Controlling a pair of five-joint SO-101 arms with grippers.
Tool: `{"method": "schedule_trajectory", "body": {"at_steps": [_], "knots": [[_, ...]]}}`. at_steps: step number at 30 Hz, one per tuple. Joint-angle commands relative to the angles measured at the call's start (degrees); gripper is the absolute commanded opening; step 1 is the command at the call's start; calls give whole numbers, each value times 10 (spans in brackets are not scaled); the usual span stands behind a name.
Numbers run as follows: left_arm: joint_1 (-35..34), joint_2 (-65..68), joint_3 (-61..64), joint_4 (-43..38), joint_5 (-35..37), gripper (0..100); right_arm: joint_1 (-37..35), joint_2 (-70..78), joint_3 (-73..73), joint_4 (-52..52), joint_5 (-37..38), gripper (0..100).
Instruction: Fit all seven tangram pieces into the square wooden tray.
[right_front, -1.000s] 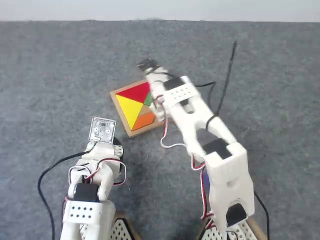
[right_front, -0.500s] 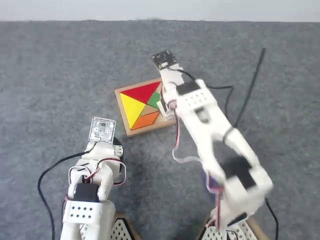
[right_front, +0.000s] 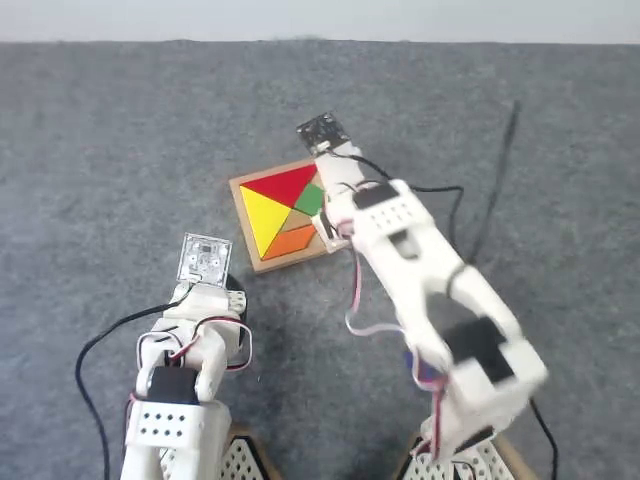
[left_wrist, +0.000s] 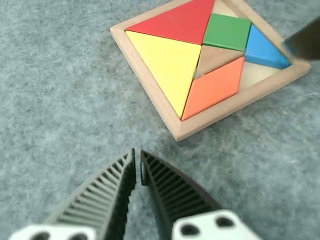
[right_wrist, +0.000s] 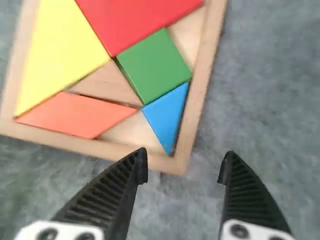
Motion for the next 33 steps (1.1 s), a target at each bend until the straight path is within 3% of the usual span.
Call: {"method": "schedule_trajectory", "body": {"at_steps": [1, 9, 13, 18, 23, 33], "knots": [[-3, -8, -5, 4, 4, 15, -5, 81, -122, 44, 12, 245], [-3, -8, -5, 4, 4, 15, -6, 144, -165, 56, 14, 238], [-3, -8, -5, 4, 4, 15, -2, 153, -167, 80, 12, 147], [-3, -8, -5, 4, 4, 15, 8, 145, -167, 81, -44, 128], [-3, -8, -5, 4, 4, 15, 7, 74, -135, 77, -66, 90], [-3, -8, -5, 4, 4, 15, 51, -143, 89, -48, -107, 89]]}}
